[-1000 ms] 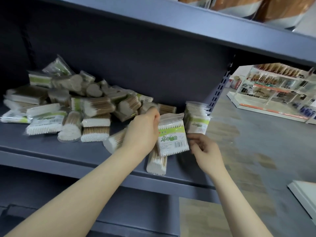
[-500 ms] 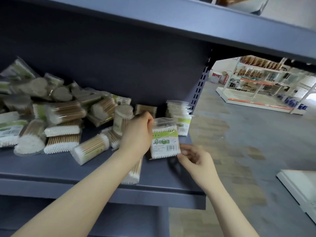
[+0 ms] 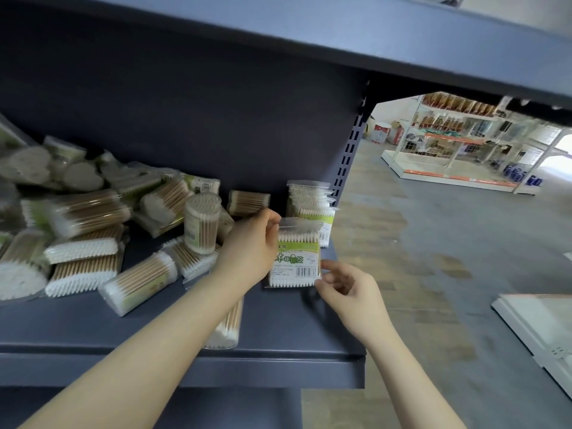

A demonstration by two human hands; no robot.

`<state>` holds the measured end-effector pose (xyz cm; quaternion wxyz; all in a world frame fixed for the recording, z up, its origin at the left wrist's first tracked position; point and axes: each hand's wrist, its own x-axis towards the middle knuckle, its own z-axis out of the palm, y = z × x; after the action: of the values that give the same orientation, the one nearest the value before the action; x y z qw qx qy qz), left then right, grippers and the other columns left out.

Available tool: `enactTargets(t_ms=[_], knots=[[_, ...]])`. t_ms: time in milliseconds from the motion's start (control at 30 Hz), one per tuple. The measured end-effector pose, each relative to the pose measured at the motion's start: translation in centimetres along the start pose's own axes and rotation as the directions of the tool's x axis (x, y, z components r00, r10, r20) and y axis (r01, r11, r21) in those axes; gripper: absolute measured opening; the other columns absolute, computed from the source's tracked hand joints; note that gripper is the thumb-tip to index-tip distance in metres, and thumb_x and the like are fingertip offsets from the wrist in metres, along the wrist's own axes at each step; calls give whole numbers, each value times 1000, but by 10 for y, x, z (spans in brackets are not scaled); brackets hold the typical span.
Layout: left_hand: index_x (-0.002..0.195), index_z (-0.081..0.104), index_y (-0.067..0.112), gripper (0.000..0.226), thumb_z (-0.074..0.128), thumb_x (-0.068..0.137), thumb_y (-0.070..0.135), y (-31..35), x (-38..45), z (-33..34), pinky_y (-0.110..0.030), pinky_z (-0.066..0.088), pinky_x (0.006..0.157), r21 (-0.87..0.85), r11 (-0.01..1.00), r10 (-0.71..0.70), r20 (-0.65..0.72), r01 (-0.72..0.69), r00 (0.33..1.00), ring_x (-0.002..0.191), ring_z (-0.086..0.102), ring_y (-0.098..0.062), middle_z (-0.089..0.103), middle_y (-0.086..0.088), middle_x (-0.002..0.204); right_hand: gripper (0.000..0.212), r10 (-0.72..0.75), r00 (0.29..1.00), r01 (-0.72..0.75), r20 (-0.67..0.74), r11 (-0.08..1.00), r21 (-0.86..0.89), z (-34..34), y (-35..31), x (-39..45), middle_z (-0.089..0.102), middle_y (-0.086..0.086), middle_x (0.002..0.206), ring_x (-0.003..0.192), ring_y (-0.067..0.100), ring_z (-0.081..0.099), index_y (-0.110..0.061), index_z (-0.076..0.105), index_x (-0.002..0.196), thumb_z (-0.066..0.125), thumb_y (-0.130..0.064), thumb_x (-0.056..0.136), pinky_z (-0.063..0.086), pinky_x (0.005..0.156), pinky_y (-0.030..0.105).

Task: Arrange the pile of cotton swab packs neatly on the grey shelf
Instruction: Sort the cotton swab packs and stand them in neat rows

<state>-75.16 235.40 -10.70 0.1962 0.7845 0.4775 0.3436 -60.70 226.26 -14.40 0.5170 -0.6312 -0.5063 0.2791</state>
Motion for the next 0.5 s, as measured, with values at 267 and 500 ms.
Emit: enactTargets(t_ms=[267,500], knots=[[132,45,16,36,42,96,15,4,1,1,-27,38,91,-7,1000,3,70,-3,998,109,55,-20,61,-2,119,35,12,1000,-12,4,1000,4,-2,-2,2,57,-5,65,58,2,48,-34,59,84,63,0,81,41,61,7],[134,43,16,38,42,96,13,3,1,2,-21,33,83,-24,999,29,105,-26,994,108,54,-20,59,-5,122,33,11,1000,-11,10,1000,-22,-4,1,4,58,-2,68,58,2,48,-33,59,86,63,-1,81,41,61,8]])
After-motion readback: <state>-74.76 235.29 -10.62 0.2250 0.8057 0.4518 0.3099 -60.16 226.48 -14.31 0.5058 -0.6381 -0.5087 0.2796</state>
